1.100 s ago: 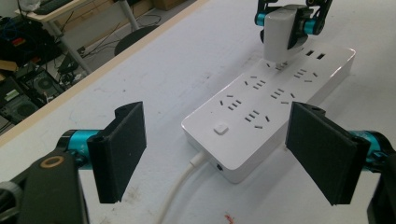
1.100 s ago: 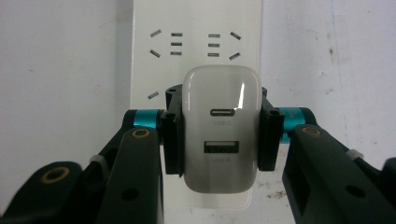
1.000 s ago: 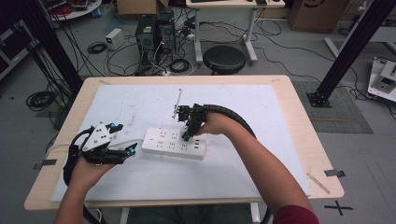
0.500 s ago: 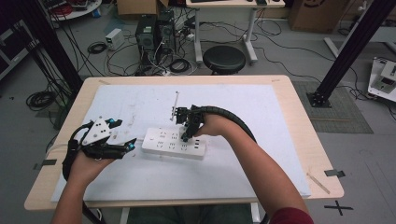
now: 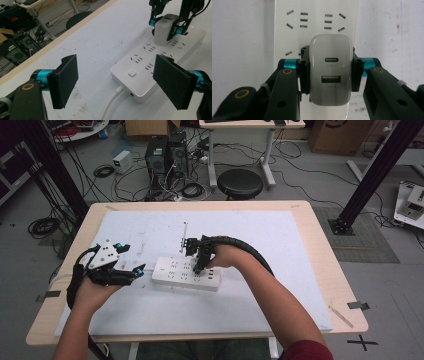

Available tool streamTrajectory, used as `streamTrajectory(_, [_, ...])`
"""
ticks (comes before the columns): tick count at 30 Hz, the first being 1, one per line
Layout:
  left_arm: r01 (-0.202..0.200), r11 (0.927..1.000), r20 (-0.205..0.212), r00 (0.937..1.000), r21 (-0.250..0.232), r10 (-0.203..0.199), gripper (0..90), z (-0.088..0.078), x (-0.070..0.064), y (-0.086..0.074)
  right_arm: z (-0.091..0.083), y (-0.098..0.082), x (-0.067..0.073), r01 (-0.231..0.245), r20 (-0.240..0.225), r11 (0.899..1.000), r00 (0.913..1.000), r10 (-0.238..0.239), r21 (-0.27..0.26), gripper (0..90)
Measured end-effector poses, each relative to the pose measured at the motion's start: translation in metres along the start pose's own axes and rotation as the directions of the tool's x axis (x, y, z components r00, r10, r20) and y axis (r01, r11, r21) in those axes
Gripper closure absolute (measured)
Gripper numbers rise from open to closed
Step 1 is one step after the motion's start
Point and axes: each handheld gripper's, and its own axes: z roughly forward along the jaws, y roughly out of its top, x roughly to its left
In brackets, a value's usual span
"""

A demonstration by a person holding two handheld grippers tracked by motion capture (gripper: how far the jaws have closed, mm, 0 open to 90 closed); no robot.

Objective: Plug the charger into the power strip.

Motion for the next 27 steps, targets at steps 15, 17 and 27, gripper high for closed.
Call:
streamTrajectory(15, [0.011,0.9999,0.002,0.9999,0.001,-0.011,20.4,-0.002,0.003,-0.003,0.000,0.000,0.000,-0.008,0.002,1.000,1.0000,0.008,0.001,62.7])
streamTrajectory(17, [0.021,0.9998,0.001,0.9998,-0.004,-0.021,20.4,-0.001,0.003,-0.003,-0.001,-0.001,0.000,0.003,0.006,1.000,1.0000,-0.003,-0.004,59.8])
streamTrajectory(27, [0.013,0.9999,0.023,0.9996,0.008,-0.013,20.4,0.003,0.010,0.002,-0.030,-0.035,-0.003,-0.164,-0.026,0.946,0.9862,0.163,-0.278,30.6])
